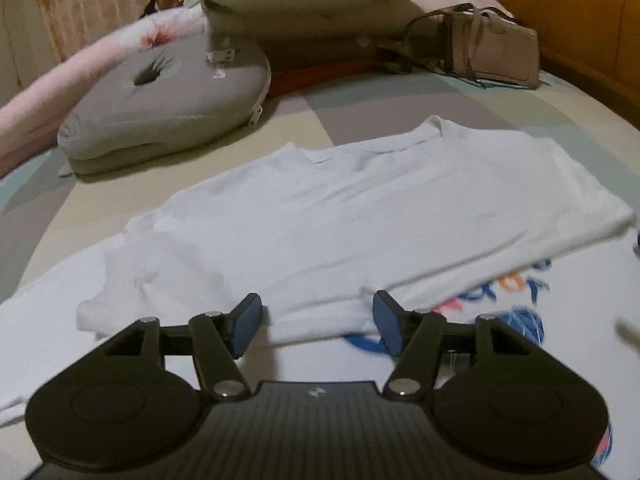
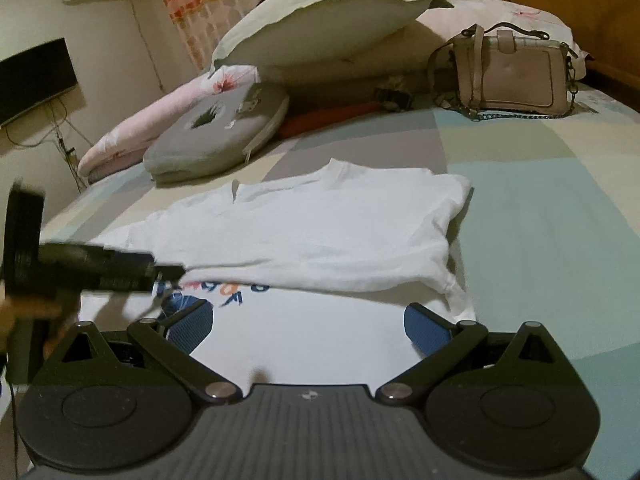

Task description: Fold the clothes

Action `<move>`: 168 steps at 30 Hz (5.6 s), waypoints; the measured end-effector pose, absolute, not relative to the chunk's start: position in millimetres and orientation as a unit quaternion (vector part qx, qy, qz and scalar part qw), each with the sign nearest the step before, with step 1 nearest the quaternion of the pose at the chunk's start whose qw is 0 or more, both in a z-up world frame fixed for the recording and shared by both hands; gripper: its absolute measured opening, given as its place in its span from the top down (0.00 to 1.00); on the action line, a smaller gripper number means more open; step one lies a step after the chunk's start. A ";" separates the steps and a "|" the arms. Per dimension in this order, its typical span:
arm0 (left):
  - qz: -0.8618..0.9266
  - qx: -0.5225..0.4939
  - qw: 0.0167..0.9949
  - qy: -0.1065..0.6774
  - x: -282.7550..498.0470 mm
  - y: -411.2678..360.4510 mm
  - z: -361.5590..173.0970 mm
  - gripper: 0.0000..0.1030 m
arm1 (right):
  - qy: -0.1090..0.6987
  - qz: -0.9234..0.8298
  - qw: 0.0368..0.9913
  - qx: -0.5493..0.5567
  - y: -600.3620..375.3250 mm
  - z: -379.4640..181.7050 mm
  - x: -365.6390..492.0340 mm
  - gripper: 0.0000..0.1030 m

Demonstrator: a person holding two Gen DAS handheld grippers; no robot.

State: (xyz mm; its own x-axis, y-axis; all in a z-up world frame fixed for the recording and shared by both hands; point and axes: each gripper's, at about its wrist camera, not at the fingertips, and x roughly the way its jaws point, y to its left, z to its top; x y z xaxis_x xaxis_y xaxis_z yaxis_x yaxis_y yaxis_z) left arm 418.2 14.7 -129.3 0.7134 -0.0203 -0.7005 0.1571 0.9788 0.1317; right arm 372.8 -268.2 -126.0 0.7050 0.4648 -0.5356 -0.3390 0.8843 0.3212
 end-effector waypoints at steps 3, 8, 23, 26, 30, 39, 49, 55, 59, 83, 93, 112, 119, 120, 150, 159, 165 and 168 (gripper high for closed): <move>-0.055 0.103 0.907 0.404 422.6 9.9 -111.3 0.39 | 0.314 0.220 0.918 0.102 -269.0 -125.2 372.2 0.00; -0.074 0.108 0.924 0.360 442.6 -12.8 -90.6 0.35 | 0.313 0.218 0.919 0.099 -268.7 -125.7 374.1 0.00; -0.087 0.083 0.917 0.380 459.2 -37.9 -93.1 0.34 | 0.315 0.214 0.919 0.099 -269.2 -126.4 374.4 0.00; -0.078 0.070 0.917 0.385 482.9 -51.6 -103.5 0.34 | 0.316 0.213 0.920 0.097 -269.1 -127.4 373.8 0.00; -0.042 0.029 0.914 0.403 509.5 -50.9 -125.4 0.22 | 0.317 0.212 0.919 0.098 -272.5 -128.6 374.4 0.00; -0.060 0.013 0.907 0.417 505.9 -64.0 -110.8 0.27 | 0.308 0.218 0.919 0.116 -280.8 -122.0 370.3 0.00; -0.083 0.059 0.907 0.409 417.5 -49.6 -40.1 0.23 | 0.311 0.219 0.918 0.110 -286.1 -104.7 350.2 0.00; -0.097 0.075 0.907 0.404 344.2 -34.2 -45.2 0.18 | 0.301 0.220 0.923 0.089 -279.9 -93.3 333.6 0.00; -0.089 0.070 0.922 0.371 313.7 -23.9 -75.3 0.18 | 0.315 0.209 0.923 0.076 -272.6 -98.5 332.4 0.00; -0.136 0.036 0.955 0.260 306.5 56.8 -81.6 0.05 | 0.381 0.135 0.915 0.001 -221.1 -125.4 359.7 0.00; -0.179 0.002 0.951 0.253 297.7 94.1 -61.1 0.02 | 0.378 0.135 0.915 0.031 -156.1 -67.5 477.3 0.00; -0.113 -0.058 0.952 0.278 304.4 146.4 -65.7 0.02 | 0.384 0.121 0.914 -0.047 -80.4 -108.5 569.4 0.00; -0.112 -0.089 0.955 0.261 303.2 162.4 -59.6 0.02 | 0.385 0.173 0.901 -0.100 -35.9 -116.9 553.8 0.00; -0.112 -0.089 0.955 0.261 304.0 163.5 -60.4 0.02 | 0.385 0.176 0.901 -0.097 -29.4 -120.7 558.7 0.00; -0.110 -0.069 0.945 0.300 324.9 152.1 -82.8 0.02 | 0.419 0.082 0.904 0.037 -174.5 -131.7 586.2 0.00; -0.099 -0.061 0.944 0.310 328.5 153.8 -87.2 0.02 | 0.390 0.076 0.917 0.039 -184.6 -103.7 565.4 0.00; -0.106 -0.048 0.943 0.311 328.0 148.2 -86.1 0.02 | 0.433 0.162 0.887 0.018 -181.6 -91.9 475.9 0.00; -0.112 -0.039 0.943 0.312 328.0 142.9 -86.5 0.02 | 0.440 0.194 0.877 -0.004 -177.1 -103.3 426.7 0.00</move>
